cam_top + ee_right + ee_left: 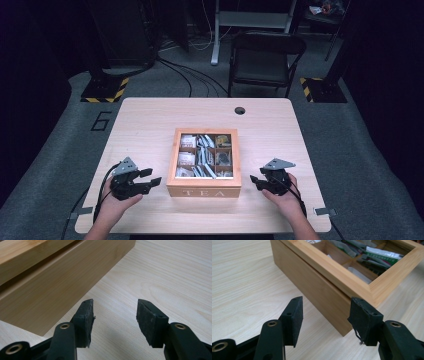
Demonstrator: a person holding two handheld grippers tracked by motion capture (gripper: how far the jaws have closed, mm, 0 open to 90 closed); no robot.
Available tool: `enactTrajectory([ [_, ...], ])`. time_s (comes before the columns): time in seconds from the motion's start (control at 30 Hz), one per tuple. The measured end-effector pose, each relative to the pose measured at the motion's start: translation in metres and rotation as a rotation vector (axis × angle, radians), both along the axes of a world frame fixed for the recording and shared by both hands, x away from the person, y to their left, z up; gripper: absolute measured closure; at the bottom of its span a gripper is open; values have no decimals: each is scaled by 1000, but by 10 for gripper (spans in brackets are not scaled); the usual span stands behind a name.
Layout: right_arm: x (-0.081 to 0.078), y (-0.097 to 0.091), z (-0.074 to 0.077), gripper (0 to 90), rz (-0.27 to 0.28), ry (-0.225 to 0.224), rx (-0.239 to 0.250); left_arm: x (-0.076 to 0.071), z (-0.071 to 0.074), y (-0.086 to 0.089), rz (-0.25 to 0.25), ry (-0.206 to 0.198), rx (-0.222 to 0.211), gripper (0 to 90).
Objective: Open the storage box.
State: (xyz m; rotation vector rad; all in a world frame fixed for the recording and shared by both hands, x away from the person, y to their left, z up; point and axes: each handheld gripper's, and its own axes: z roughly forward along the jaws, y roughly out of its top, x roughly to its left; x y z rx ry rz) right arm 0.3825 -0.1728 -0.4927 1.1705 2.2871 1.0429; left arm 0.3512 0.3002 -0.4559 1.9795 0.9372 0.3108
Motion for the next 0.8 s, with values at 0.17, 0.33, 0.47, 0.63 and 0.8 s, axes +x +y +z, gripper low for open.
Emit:
enactTrajectory([
  [0.17,1,-2,-1,464,-4,-1,4,-2,2,-5,-27,1,-12,440],
  [0.33,1,-4,-2,458,-20,4,4,-5,3,-11,-51,-16,-10,429],
  [0.47,2,-5,-1,458,-16,1,3,-6,3,-14,-76,-11,-8,430],
  [0.63,1,-5,-2,458,-22,15,10,-8,2,-19,-113,-20,21,448],
  [0.8,2,-5,-2,457,-21,9,4,-9,-1,-24,-132,-13,32,460],
])
